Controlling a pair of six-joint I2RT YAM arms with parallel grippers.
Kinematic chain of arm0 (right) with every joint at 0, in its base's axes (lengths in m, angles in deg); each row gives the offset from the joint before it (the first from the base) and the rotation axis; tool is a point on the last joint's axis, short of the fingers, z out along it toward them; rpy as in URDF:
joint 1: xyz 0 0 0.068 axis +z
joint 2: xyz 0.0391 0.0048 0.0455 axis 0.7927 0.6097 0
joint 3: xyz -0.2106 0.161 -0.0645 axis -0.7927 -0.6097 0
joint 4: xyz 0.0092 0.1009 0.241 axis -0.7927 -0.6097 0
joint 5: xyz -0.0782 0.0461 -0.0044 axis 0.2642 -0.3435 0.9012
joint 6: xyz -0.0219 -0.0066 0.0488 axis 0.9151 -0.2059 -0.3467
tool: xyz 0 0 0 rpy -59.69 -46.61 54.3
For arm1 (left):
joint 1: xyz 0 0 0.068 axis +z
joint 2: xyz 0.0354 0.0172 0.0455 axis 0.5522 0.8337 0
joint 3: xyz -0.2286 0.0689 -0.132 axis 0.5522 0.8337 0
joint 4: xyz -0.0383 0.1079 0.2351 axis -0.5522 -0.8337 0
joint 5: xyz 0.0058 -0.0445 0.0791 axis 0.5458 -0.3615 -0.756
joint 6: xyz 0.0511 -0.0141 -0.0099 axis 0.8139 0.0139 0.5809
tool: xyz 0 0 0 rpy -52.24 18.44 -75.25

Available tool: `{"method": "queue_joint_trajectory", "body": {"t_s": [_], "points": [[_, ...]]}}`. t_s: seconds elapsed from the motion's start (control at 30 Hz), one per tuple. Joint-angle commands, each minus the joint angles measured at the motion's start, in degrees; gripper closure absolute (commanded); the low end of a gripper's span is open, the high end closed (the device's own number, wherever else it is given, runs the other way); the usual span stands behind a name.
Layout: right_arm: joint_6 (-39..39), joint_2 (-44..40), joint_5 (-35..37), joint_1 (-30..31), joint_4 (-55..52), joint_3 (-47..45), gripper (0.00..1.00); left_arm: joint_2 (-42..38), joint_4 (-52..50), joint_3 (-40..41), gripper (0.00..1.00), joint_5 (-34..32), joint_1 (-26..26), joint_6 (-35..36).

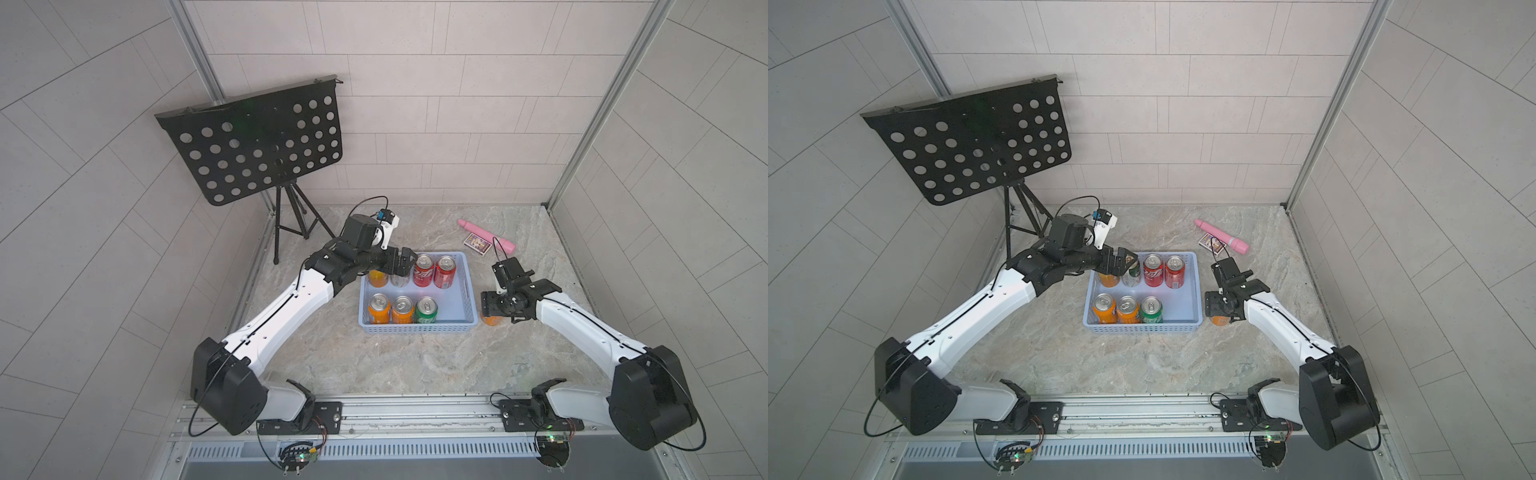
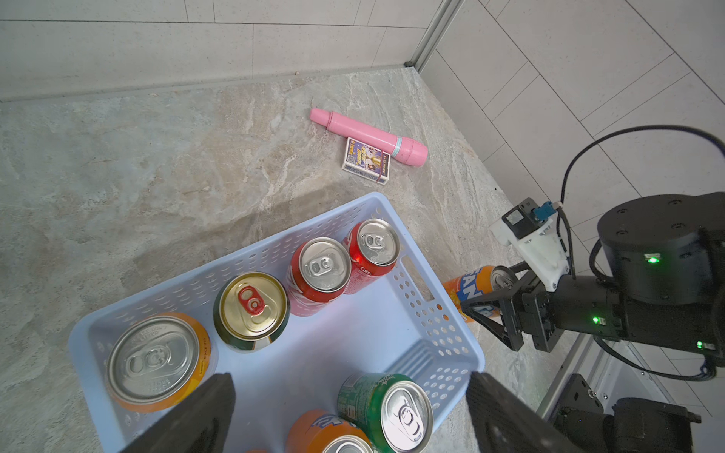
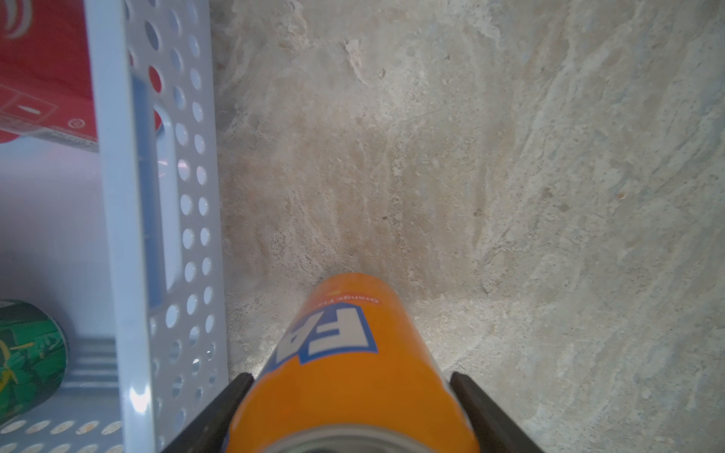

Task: Take out the drinks from the basket
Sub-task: Place the drink at the center of the board.

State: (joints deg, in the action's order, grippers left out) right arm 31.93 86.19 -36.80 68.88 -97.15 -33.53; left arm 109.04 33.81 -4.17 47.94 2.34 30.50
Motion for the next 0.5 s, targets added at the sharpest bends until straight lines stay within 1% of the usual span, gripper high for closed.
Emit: {"method": "queue_joint_trajectory", "body": {"t_s": [0.0, 0.2, 0.4, 0.47], "points": [[-0.33, -0.31, 0.92, 0.22, -0.90, 0.73, 0.15, -1.73, -0.57, -0.13, 0.00, -0.37, -0.31, 1.17], [-0.49, -2.79, 0.97, 0.20, -2.13, 2.34, 0.12, -1.52, -1.27, -0.56, 0.00, -1.35, -0.43, 1.12], [-0.20, -8.44, 4.50, 0.07, -4.56, 6.19, 0.10, -2.13, -2.32, -0.81, 0.00, -5.23, -0.41, 1.99], [-0.13, -10.56, 5.93, -0.14, -5.52, 7.69, 0.10, -2.88, -2.50, -0.59, 0.00, -7.85, -0.37, 2.76]]}}
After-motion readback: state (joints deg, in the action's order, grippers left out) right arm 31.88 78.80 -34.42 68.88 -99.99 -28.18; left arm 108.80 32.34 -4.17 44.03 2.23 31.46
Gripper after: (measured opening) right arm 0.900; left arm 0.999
